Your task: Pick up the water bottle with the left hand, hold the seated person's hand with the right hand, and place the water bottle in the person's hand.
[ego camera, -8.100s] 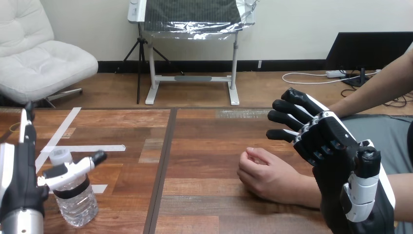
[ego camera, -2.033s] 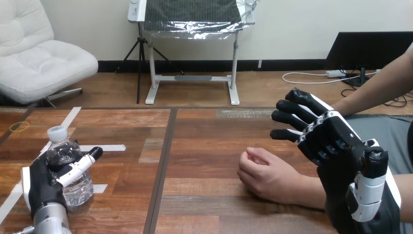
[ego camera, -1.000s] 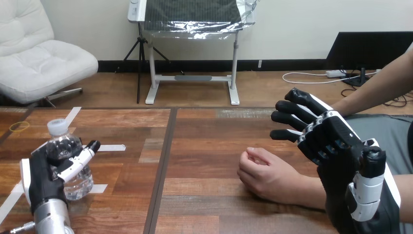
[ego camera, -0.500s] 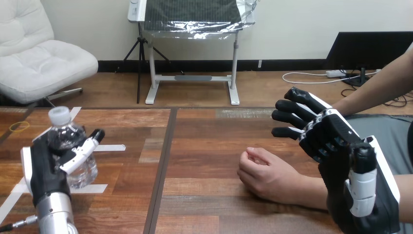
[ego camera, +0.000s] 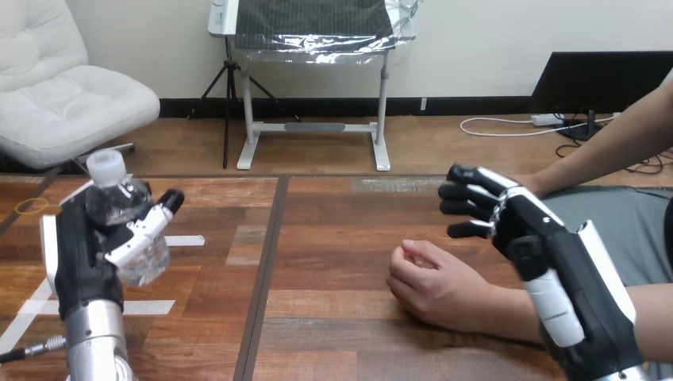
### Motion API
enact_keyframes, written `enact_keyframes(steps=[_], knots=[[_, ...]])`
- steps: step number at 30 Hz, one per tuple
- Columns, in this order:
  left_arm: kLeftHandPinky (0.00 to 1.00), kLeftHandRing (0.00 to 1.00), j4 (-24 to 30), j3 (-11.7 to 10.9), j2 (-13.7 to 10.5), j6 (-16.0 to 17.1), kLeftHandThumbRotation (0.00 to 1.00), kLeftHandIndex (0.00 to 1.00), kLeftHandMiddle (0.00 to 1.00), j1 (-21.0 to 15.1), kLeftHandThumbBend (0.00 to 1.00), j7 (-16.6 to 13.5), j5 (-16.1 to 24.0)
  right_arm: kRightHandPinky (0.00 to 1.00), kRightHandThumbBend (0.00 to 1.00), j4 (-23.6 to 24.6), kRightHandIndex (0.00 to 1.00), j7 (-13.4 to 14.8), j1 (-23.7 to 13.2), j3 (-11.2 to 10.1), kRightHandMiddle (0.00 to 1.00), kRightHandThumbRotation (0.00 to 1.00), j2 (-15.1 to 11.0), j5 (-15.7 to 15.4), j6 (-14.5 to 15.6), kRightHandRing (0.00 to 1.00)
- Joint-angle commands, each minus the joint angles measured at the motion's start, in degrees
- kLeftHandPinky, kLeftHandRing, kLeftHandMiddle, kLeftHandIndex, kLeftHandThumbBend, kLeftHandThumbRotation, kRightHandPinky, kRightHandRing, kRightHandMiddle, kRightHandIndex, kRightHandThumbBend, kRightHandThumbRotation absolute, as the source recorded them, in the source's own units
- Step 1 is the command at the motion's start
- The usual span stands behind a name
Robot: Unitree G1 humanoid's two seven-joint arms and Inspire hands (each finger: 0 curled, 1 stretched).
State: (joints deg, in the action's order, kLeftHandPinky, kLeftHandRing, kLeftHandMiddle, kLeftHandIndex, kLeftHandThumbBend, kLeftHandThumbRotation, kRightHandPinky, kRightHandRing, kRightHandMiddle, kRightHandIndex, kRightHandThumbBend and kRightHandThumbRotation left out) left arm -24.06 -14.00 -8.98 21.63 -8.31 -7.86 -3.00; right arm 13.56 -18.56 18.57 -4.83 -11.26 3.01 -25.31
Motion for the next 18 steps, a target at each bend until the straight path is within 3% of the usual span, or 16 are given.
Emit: enact_keyframes(steps=[1, 4, 7, 10, 13, 18], knots=[[0.16, 0.2, 8.65, 1.13, 0.06, 2.46, 0.0, 0.34, 0.26, -2.78, 0.64, 1.37, -0.55, 0.69, 0.77, -1.36, 0.81, 1.8, -6.91, -2.76, 0.8, 0.89, -3.19, -2.81, -0.46, 0.78], [0.16, 0.2, 10.48, 1.35, 0.31, 2.41, 0.0, 0.34, 0.25, -2.55, 0.65, 2.18, -0.8, 0.7, 0.79, -1.75, 0.81, 2.03, -8.12, -3.32, 0.81, 0.86, -4.53, -3.71, 0.96, 0.79], [0.16, 0.2, 12.79, 1.57, 0.89, 1.67, 0.0, 0.34, 0.25, -2.27, 0.66, 2.42, -1.03, 0.71, 0.81, -3.1, 0.81, 2.46, -9.56, -3.89, 0.81, 0.83, -5.94, -5.07, 0.48, 0.8], [0.16, 0.2, 13.99, 1.83, 1.18, 2.36, 0.0, 0.34, 0.25, -2.19, 0.66, 2.8, -0.84, 0.72, 0.81, -5.43, 0.82, 2.78, -11.34, -4.47, 0.82, 0.81, -7.81, -6.94, -1.83, 0.81], [0.15, 0.2, 15.9, 2.02, 2.06, 1.8, 0.0, 0.34, 0.26, -2.03, 0.67, 3.76, -2.64, 0.72, 0.8, -6.41, 0.82, 2.88, -12.63, -4.89, 0.82, 0.79, -9.32, -7.96, -1.6, 0.8], [0.15, 0.2, 18.51, 2.85, 2.19, 1.16, 0.0, 0.33, 0.26, -1.54, 0.66, 4.07, -1.56, 0.7, 0.81, -7.48, 0.83, 2.97, -14.63, -5.56, 0.83, 0.75, -12.19, -10.1, -0.49, 0.8]])
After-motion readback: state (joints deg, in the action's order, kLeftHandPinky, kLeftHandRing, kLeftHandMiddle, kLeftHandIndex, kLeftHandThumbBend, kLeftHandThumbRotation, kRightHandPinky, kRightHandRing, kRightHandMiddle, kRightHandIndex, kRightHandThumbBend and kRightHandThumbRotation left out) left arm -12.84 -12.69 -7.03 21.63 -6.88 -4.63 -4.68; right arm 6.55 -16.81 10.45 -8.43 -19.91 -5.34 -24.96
